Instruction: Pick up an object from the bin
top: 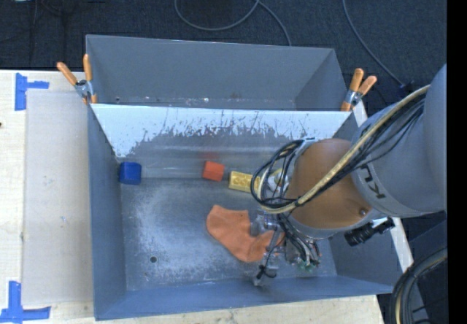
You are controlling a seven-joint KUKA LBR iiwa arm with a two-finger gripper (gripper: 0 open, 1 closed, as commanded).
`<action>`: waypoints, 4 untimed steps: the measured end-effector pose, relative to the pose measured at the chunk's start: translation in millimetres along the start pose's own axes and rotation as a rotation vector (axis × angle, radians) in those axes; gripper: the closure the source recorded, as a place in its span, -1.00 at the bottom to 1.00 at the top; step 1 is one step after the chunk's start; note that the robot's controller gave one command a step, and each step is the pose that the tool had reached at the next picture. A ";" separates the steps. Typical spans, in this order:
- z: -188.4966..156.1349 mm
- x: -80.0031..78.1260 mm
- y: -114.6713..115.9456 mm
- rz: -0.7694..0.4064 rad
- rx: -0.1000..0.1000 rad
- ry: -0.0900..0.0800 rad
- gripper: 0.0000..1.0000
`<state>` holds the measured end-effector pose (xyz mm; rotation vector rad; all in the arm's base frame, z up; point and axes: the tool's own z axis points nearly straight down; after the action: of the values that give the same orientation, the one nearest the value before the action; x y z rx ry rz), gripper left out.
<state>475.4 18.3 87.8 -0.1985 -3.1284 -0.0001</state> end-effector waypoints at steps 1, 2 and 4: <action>-11.5 -0.4 25.6 -0.050 -0.001 0.000 -1.00; 17.6 2.9 29.1 -0.023 -0.002 -0.008 -1.00; 18.1 -3.7 26.1 0.257 0.000 0.003 1.00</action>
Offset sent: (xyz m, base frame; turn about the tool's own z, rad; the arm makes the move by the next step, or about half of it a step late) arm -0.0020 0.0294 -0.0178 -0.0239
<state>482.3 43.7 69.6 -0.5977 -3.0739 0.0009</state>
